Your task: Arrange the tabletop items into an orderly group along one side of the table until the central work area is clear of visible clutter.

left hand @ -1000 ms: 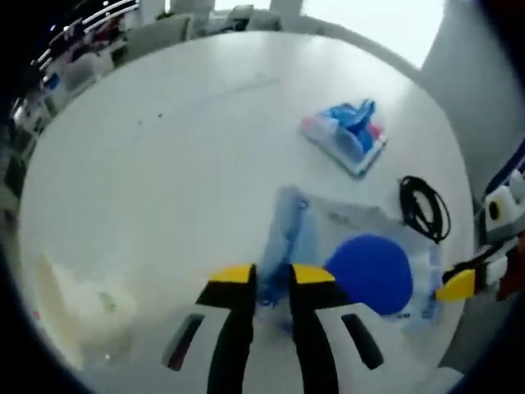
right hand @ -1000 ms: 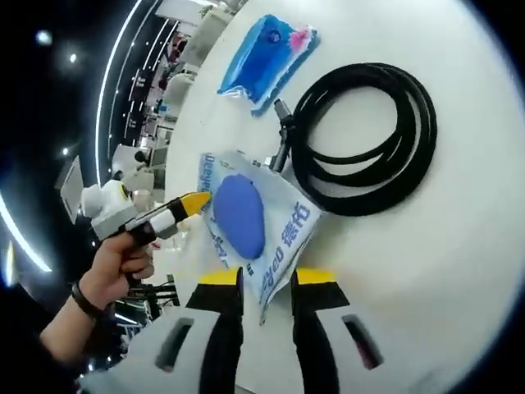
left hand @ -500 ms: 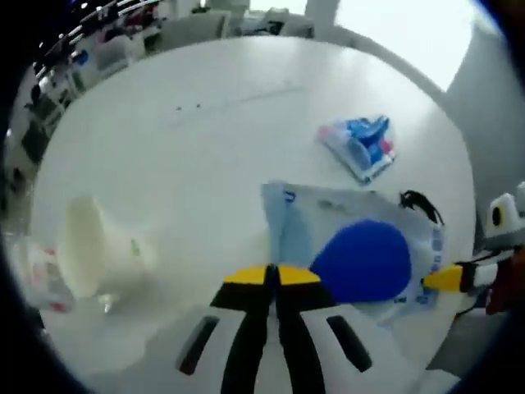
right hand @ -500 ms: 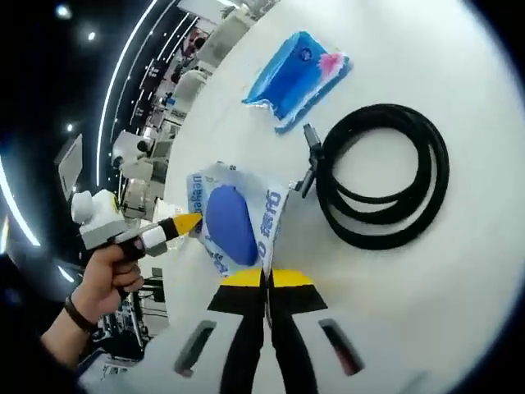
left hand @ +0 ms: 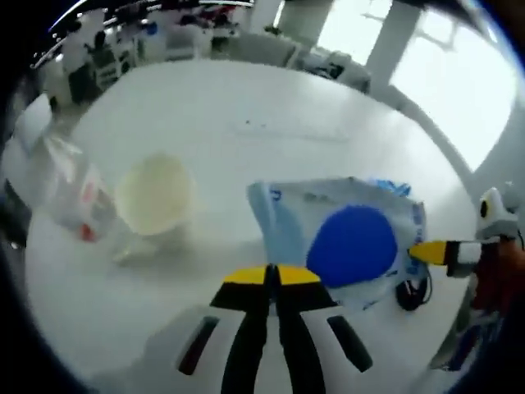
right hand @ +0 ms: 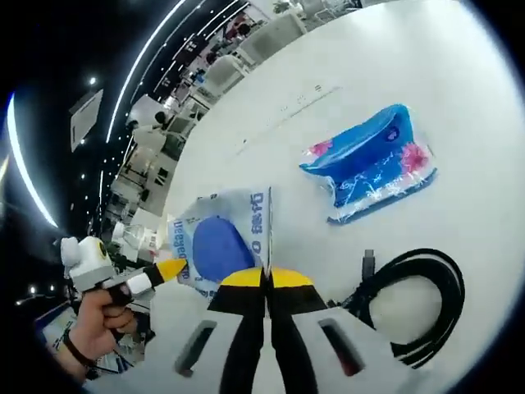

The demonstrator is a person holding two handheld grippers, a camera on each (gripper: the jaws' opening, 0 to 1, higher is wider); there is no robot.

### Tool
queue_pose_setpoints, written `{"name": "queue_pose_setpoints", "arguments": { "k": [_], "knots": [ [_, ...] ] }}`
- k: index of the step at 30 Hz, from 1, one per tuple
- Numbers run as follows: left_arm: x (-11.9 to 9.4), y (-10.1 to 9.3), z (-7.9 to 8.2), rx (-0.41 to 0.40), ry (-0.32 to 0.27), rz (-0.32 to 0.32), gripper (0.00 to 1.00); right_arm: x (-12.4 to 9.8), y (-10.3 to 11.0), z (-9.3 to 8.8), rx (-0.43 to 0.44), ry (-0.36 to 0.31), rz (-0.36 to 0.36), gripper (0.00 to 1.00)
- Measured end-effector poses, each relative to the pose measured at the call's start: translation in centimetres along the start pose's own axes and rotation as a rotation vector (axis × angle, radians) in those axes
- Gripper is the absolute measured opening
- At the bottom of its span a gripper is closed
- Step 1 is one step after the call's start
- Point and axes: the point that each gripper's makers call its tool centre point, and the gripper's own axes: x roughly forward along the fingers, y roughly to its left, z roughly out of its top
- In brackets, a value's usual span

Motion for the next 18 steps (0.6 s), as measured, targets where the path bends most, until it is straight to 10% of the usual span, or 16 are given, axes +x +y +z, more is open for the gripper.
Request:
{"name": "queue_pose_setpoints", "arguments": {
  "k": [18],
  "knots": [
    [2.4,1.1,0.1,-0.146,-0.023,0.117,0.00,3.9,-1.1,2.7,-0.072,0.048,-0.040,0.00]
  ]
}}
